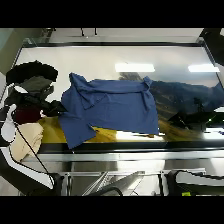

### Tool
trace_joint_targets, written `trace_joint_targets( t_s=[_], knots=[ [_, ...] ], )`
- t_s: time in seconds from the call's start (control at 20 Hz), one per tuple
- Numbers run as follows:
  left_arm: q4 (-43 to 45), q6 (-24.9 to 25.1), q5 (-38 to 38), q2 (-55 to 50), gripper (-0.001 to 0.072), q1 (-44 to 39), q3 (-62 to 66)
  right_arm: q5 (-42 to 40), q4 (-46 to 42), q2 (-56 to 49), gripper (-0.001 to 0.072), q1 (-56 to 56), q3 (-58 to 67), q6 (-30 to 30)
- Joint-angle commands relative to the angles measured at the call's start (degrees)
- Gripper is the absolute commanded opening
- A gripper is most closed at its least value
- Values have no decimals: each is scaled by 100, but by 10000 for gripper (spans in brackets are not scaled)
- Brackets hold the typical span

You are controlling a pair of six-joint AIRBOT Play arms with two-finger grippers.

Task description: Fold the shirts.

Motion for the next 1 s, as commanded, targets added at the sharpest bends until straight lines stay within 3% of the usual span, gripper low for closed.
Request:
trace_joint_targets(
  t_s=[0.0, 0.2, 0.25, 0.3, 0.6, 0.95],
  knots=[
    [13, 96, 31, -79, 648, -59, 61, 70, -35, 17, 378, 262, -229, -68],
    [7, -153, -918, -72, 648, 310, 874, 61, -46, 35, 387, 201, -227, -74],
    [7, -225, -1003, -48, 648, 420, 1049, 57, -87, 24, 473, 201, -229, -76],
    [7, -249, -977, 7, 648, 511, 1099, 63, -50, 9, 515, 232, -267, -74],
    [214, -247, -640, 17, 648, 610, 909, -490, 280, -195, 510, 1134, -890, -66],
    [308, -31, 205, 15, 648, 238, -146, -590, 505, -345, 431, 1665, -885, -98]
  ],
)
